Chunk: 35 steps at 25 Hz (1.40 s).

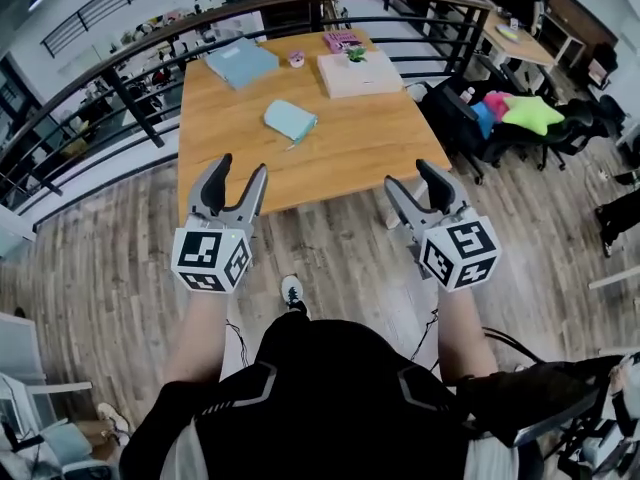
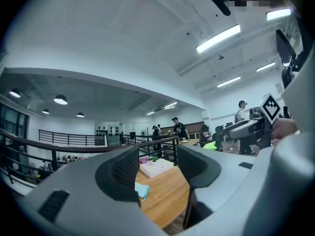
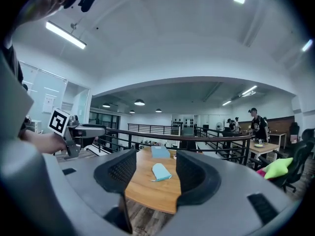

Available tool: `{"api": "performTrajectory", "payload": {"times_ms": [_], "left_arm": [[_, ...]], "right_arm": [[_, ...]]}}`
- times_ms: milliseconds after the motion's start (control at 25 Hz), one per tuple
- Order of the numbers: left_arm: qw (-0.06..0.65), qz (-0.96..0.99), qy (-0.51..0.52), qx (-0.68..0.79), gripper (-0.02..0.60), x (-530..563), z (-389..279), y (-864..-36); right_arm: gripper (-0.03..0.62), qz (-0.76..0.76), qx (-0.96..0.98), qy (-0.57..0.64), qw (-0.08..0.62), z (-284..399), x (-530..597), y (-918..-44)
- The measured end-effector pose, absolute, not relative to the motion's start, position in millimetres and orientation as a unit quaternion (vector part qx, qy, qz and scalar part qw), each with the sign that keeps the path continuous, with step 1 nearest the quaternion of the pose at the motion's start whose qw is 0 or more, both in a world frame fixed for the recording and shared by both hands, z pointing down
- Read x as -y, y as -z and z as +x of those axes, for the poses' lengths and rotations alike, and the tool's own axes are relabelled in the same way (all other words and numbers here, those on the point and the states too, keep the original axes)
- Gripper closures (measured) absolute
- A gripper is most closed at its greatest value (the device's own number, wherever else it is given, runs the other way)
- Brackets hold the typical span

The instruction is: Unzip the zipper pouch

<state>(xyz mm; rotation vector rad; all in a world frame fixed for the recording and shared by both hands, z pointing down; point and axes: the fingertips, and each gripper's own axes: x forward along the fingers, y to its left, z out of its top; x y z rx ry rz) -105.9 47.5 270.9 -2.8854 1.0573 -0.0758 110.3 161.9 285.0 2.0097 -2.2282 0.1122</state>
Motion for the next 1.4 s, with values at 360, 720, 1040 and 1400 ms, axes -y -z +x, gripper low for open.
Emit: {"api": "performTrajectory", "payload": {"times_ms": [360, 720, 1040, 1400], "left_arm": [[0.029, -0.944, 0.015, -0.329, 0.337, 66.2, -98.7, -272.6], [0.012, -0.946, 0.021, -0.323, 0.337, 149.6, -108.0, -287.3], [0.005, -0.949, 0.044, -0.312, 0.337, 192.8, -102.8, -306.0], [-0.004, -0.924, 0.061, -0.377, 0.337, 222.6, -76.5, -323.2]], "right_arm": [[0.338, 0.673, 0.734, -0.043, 0.079, 116.8, -58.6, -280.8], [0.344, 0.664, 0.739, -0.052, 0.099, 104.4, 29.4, -288.9], [0.356, 0.637, 0.760, -0.061, 0.109, 105.1, 91.4, -302.9], [0.359, 0.565, 0.816, -0.061, 0.105, 138.8, 162.7, -326.4]]}}
